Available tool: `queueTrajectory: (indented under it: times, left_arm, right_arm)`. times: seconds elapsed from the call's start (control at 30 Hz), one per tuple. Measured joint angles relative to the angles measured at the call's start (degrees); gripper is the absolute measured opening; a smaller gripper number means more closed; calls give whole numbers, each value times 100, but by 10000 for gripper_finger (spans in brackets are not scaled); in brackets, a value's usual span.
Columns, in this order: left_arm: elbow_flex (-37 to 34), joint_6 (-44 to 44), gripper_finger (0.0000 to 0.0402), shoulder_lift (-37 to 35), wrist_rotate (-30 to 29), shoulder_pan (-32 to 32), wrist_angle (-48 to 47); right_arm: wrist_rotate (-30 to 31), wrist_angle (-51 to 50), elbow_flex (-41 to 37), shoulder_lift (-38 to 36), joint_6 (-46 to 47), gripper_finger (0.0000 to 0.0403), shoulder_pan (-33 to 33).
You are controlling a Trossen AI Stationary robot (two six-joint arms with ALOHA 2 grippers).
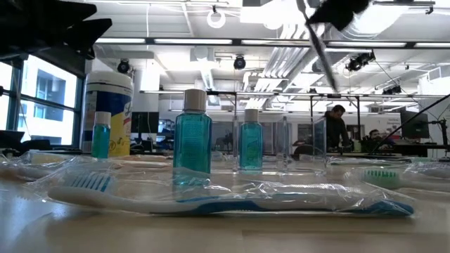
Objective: Pick & Place toothbrushing station
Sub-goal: Put the middle purple toothbrush into the transparent organizer
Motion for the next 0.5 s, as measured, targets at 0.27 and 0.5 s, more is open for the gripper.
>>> queueTrajectory:
  times: [0.27,0.5]
  left_arm:
    - [0,-261,207,2,1,1,-300]
    - [0,-321,207,1,14,1,-330]
  right_arm:
    - [-1347,3225,-1322,-94,-634,4,22]
    - [-1595,6251,-2807,-129,-342,4,-41]
